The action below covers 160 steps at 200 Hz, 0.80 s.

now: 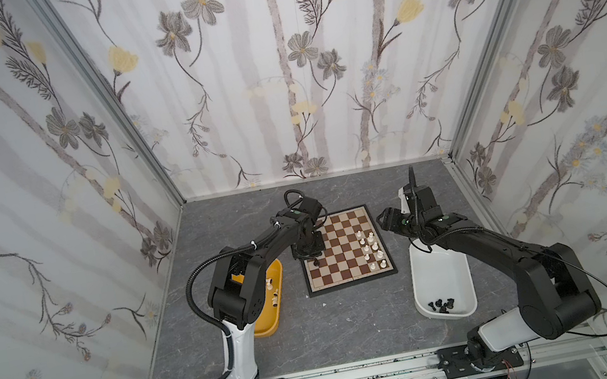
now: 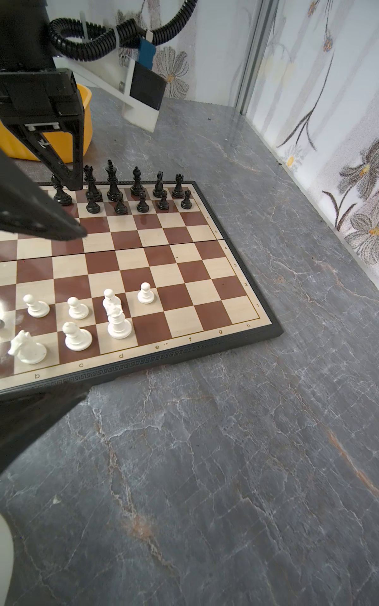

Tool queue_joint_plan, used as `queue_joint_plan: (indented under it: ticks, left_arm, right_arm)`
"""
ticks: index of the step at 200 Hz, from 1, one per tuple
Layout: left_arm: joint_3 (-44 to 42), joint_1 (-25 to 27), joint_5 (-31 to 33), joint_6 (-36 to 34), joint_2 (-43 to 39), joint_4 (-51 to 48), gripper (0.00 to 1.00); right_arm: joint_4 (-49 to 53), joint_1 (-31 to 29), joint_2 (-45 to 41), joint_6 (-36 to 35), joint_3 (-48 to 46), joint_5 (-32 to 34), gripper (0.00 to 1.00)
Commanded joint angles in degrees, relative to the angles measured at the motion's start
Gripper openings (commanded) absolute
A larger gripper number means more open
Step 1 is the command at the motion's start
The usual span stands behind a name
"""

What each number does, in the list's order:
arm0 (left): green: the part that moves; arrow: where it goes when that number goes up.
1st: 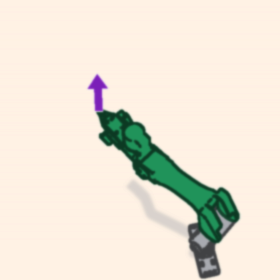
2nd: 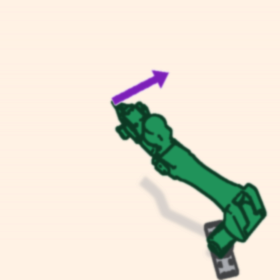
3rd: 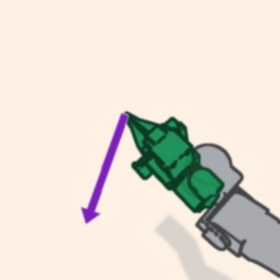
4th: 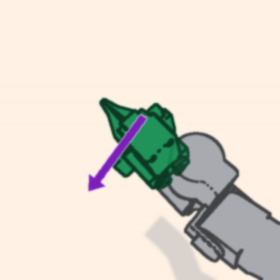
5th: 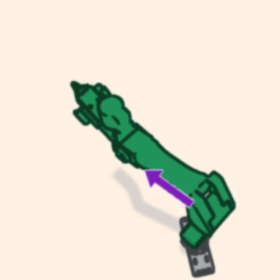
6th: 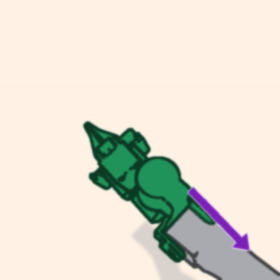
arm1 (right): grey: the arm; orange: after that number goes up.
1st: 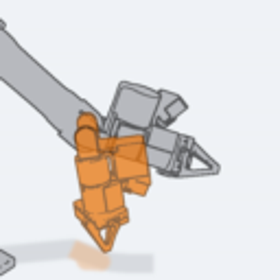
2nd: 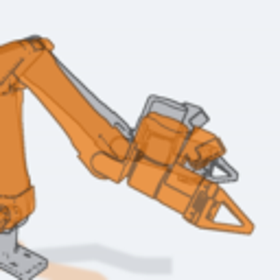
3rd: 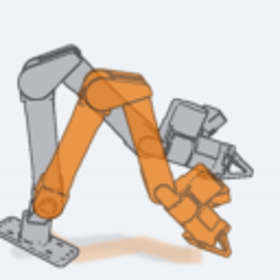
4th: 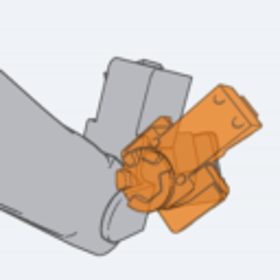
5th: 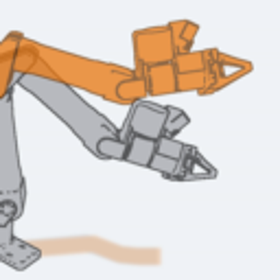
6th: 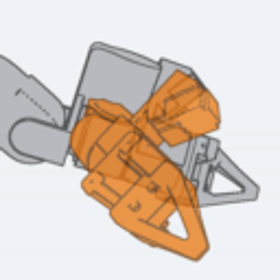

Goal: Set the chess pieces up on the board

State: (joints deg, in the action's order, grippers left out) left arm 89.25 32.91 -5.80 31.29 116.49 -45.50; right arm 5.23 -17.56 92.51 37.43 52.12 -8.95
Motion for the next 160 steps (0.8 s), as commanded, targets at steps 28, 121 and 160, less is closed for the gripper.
queue_joint_plan:
  ticks: [28, 121, 160]
  left_arm:
    - [0.3, 0.0, 0.9, 0.2, 0.7, -1.6, 0.18]
    - [-1.5, 0.0, 2.1, -0.1, -0.8, -2.8, 0.11]
    - [-1.5, 0.1, 2.7, -0.1, -0.7, -2.7, 0.12]
  right_arm:
    - [-1.9, 0.3, -0.6, -0.3, -1.0, -0.2, 0.69]
    - [-2.8, 1.1, -3.3, 0.2, -2.4, -0.7, 0.69]
    - [-3.5, 1.1, -3.3, 0.5, -2.9, -1.2, 0.69]
